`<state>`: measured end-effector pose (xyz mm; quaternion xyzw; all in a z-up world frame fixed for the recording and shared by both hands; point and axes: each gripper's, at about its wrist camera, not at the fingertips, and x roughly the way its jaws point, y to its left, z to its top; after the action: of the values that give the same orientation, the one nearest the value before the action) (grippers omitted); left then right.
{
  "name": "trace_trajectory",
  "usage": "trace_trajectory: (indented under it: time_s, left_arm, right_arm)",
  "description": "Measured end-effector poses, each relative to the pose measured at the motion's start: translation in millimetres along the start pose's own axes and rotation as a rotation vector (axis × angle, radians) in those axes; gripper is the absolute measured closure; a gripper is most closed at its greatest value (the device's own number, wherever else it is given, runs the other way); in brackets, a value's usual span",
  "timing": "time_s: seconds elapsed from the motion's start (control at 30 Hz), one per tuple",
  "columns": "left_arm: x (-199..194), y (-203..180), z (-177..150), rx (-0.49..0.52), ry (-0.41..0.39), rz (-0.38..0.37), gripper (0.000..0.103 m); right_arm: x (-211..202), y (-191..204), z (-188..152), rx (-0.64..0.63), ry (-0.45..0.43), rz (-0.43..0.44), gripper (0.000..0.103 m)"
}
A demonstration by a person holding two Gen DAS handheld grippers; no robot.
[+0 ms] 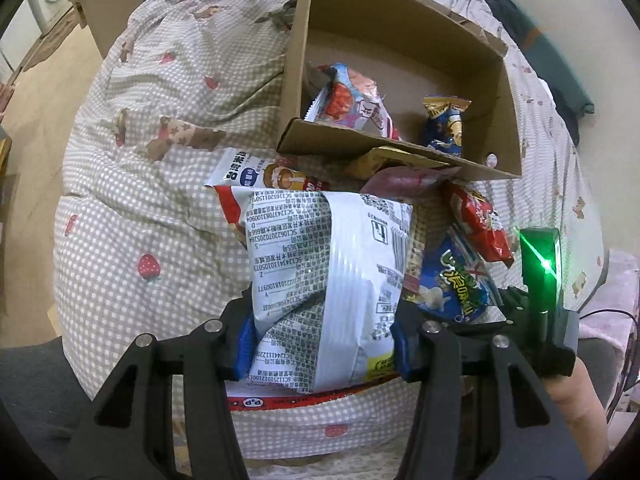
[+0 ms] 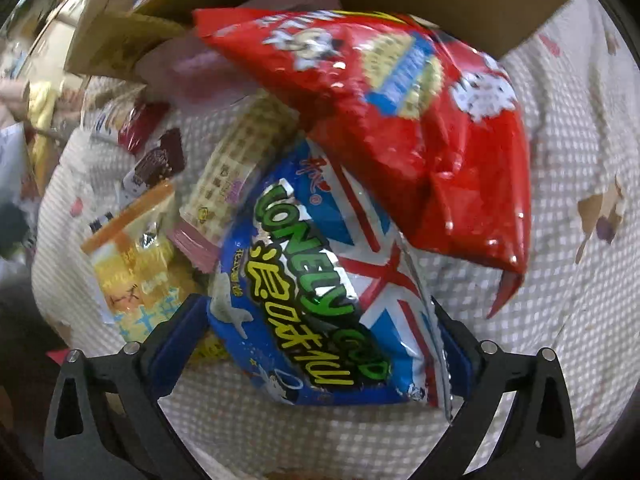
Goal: Organize snacks
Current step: 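Grasp the white bag with left tool while right tool grasps blue Lonely God bag, then carry both bags into the box and open both tools to release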
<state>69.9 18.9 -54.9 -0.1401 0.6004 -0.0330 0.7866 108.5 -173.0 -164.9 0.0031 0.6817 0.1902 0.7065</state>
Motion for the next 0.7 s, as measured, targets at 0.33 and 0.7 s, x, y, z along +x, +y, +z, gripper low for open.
trace_trajectory:
  time_s: [0.33,0.7]
  left_arm:
    - [-1,-2,-3,0.023,-0.028,0.049,0.054]
    - [-11,1,-8,0.018,-0.085,0.089,0.054]
  right_arm:
    - [-28,2,-16,0.002,-0.031,0.101,0.047]
    - [-90,-12,-50,0.132,-0.108,0.328,0.059]
